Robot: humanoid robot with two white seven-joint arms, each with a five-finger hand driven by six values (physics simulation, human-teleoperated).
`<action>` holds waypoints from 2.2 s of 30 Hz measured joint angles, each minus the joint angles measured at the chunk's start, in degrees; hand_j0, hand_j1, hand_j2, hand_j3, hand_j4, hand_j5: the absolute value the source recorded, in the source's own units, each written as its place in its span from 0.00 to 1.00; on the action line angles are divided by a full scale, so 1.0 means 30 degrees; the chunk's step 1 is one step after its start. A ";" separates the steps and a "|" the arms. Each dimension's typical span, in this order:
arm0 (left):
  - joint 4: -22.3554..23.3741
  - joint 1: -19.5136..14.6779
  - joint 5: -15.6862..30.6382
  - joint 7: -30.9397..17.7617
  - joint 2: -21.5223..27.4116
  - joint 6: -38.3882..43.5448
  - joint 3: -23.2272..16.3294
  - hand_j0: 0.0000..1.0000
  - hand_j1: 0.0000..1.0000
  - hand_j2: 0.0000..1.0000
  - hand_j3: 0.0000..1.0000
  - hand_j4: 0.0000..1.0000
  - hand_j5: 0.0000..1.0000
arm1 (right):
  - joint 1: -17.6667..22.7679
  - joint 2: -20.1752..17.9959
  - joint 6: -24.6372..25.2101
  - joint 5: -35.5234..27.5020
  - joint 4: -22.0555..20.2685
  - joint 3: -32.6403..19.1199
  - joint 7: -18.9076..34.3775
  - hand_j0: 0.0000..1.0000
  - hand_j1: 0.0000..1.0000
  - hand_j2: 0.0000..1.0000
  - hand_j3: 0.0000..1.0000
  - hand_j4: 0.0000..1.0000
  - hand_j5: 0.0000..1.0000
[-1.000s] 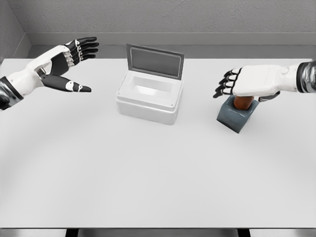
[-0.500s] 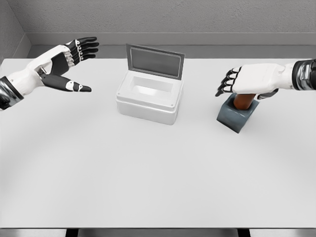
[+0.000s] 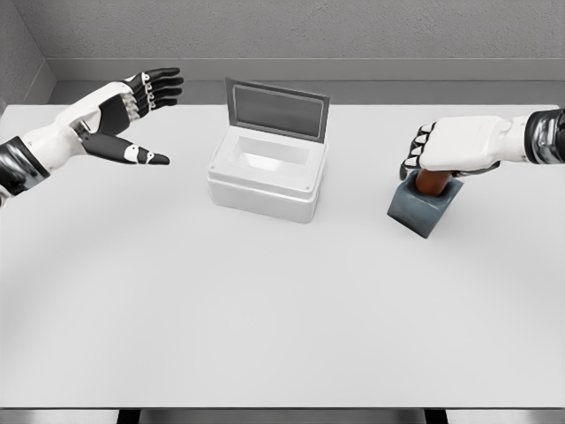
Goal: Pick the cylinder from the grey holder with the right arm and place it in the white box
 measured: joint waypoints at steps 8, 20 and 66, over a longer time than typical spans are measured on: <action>0.0374 -0.0234 0.0034 -0.0002 0.0246 -0.0047 0.0118 1.00 1.00 1.00 1.00 1.00 1.00 | -0.0001 0.0022 0.0063 -0.0260 -0.0009 0.0034 -0.0058 0.56 0.56 0.56 0.56 0.56 0.56; 0.3372 -0.1875 0.0012 -0.0001 -0.0933 -0.0057 0.0018 1.00 1.00 1.00 1.00 1.00 1.00 | -0.0615 -0.0320 0.0029 -0.0439 -0.0234 0.0009 -0.0016 0.56 0.56 0.56 0.56 0.56 0.56; 0.5201 -0.2959 -0.0541 -0.0001 -0.2622 -0.0030 -0.0151 1.00 1.00 1.00 1.00 1.00 1.00 | -0.2432 0.5134 0.0031 0.0715 0.0635 0.0028 -0.0009 0.50 0.50 0.50 0.50 0.50 0.50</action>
